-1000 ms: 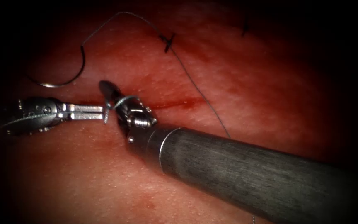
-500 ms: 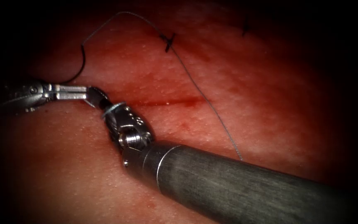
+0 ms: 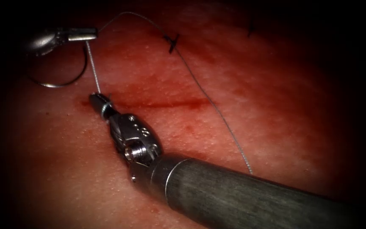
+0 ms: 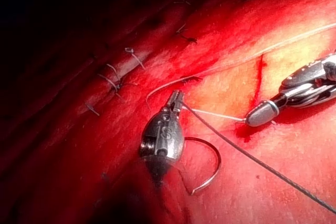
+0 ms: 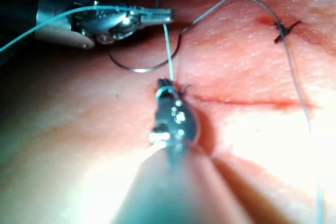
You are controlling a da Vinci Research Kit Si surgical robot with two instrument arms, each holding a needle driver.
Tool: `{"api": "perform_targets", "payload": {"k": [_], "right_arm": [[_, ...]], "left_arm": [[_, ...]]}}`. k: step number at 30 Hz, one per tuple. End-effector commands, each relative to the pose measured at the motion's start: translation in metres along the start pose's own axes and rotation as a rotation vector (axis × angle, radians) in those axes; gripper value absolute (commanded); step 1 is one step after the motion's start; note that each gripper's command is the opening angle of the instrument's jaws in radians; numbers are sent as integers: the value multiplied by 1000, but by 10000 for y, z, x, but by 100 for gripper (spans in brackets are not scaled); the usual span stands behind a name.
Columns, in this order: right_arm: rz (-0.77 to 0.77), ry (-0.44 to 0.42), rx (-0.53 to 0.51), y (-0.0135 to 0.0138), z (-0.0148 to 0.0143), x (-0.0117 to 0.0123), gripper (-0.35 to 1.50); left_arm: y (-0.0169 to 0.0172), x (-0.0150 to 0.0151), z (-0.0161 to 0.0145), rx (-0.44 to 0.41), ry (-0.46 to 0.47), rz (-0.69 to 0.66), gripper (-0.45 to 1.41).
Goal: Wound Closure
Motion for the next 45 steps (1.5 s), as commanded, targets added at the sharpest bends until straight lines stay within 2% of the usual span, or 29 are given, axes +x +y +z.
{"api": "perform_targets", "payload": {"k": [1,6,11,19,24,26,30,35,42,45], "right_arm": [[-3,2,1,-5,5,-3,-35],[-28,2,5,-6,-5,-6,-35],[-45,2,11,-3,-17,-10,-35],[-67,5,7,6,-28,-11,-35],[-181,9,75,6,-32,-24,-35],[-263,27,152,7,-35,-33,-35],[-271,22,178,12,-35,-32,-35],[-251,-35,169,19,-31,-28,-35],[-247,-166,239,17,-42,-38,-35],[-253,-191,249,11,-48,-43,-35]], "left_arm": [[-7,-1,10,6,0,9,-45],[-21,0,22,27,-10,28,-45],[-49,1,36,54,-25,64,-45],[-92,-2,50,150,-61,132,-45],[-97,-8,62,180,-79,185,-45],[-105,-7,67,203,-93,218,-45],[-120,-5,75,270,-106,292,-45],[-131,-3,84,338,-152,348,-45],[-131,-7,98,373,-215,422,-45],[-128,-11,101,370,-242,436,-45]]}}
